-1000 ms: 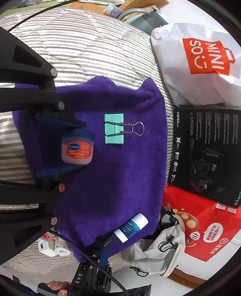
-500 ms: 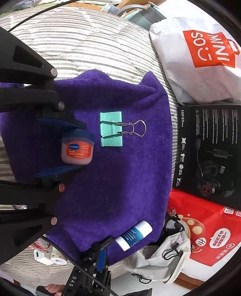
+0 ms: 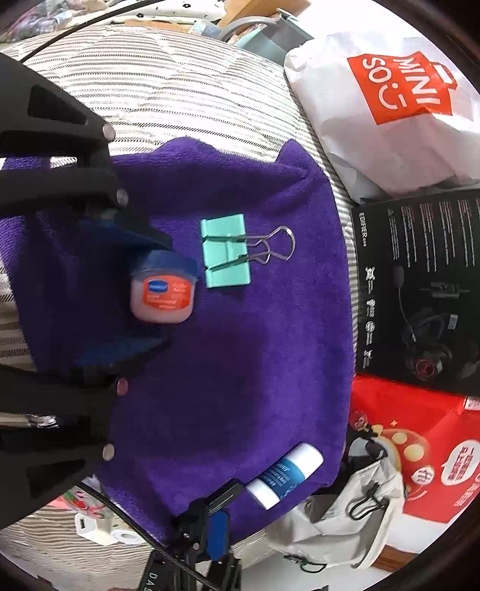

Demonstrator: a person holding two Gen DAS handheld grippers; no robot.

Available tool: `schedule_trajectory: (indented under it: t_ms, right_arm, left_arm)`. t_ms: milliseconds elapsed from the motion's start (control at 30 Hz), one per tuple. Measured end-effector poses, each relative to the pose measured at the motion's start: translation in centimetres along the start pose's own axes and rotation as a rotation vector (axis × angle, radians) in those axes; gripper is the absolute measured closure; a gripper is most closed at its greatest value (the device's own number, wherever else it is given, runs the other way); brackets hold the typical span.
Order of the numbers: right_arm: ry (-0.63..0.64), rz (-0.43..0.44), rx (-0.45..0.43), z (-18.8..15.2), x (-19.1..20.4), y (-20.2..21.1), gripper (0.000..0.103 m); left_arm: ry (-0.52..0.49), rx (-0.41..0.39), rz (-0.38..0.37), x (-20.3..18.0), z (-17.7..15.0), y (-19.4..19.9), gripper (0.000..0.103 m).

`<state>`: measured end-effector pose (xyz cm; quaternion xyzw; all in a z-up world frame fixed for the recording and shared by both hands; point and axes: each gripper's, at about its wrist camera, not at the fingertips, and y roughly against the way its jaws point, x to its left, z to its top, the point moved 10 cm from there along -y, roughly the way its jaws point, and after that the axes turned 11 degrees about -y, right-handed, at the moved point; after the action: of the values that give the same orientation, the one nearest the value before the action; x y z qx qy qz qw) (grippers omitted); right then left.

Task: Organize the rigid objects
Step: 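Place the black case on the towel and open the right gripper while left carries the tin, then lower the lip balm tin onto the towel beside the clip and open the left gripper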

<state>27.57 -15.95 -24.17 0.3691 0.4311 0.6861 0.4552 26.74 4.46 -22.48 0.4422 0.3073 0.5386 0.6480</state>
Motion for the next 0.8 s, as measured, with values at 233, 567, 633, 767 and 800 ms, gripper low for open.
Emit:
schedule_trajectory:
  t_ms: [233,567,633,767,800]
  right_arm:
    - [-0.041,-0.003,-0.035,-0.7,-0.6,2.9,0.053]
    - [-0.126,0.047,-0.079,-3.9,-1.4,8.1,0.028]
    - [-0.146,0.06,-0.084,-5.0,-1.4,8.9,0.025]
    - [-0.175,0.079,-0.075,-7.5,-1.7,9.9,0.025]
    - [-0.18,0.08,-0.072,-7.8,-1.7,9.9,0.025]
  left_arm:
    - [0.035,0.018,-0.005,0.2,-1.1,0.5,0.04]
    - [0.028,-0.047,-0.014,-1.5,-2.4,6.0,0.035]
    - [0.023,-0.053,-0.031,-2.5,-3.2,7.0,0.034]
    - [0.001,-0.038,-0.058,-5.1,-5.1,7.5,0.033]
    - [-0.004,-0.032,-0.058,-5.6,-5.7,7.5,0.033]
